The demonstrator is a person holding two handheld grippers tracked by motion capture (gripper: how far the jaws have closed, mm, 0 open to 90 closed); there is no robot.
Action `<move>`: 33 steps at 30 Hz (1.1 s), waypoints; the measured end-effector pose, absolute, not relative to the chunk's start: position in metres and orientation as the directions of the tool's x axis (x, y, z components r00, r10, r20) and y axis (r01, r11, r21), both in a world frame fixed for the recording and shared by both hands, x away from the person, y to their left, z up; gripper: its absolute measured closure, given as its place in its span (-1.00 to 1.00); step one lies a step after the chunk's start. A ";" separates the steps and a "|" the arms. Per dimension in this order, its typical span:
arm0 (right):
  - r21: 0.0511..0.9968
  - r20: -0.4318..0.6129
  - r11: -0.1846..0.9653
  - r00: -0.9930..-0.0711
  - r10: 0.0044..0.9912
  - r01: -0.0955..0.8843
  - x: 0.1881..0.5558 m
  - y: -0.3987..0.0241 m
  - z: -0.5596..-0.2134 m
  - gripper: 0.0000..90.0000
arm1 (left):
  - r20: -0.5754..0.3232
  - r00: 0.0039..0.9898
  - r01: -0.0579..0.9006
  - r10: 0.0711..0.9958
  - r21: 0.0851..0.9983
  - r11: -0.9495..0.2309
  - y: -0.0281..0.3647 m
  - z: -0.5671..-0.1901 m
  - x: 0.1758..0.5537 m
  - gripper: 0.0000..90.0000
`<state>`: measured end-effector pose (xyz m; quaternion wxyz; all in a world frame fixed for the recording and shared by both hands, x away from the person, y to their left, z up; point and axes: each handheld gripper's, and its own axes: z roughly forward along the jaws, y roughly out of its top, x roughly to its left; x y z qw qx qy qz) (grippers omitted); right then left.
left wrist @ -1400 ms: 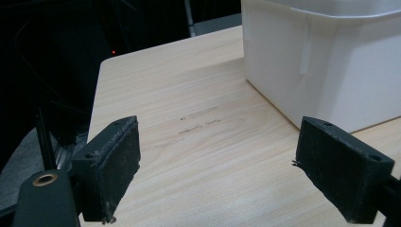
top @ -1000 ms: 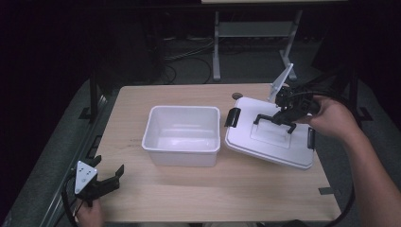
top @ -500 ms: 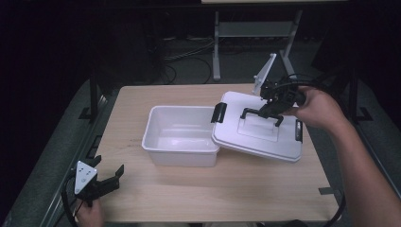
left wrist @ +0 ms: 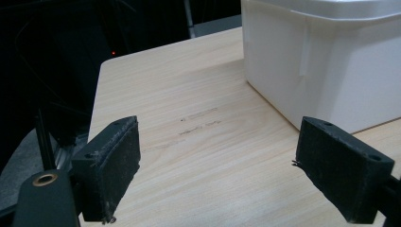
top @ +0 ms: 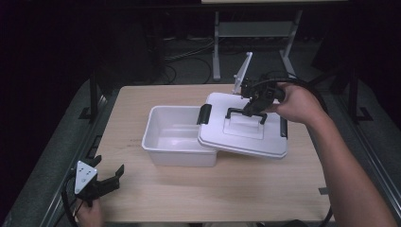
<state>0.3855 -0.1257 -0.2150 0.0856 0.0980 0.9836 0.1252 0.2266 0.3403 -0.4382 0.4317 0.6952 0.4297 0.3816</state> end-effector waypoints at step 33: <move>0.246 -0.123 0.968 -0.989 0.080 0.048 0.406 -0.023 -0.221 0.88 | 0.156 0.342 0.267 0.926 0.929 -0.256 0.343 -0.438 0.226 -0.69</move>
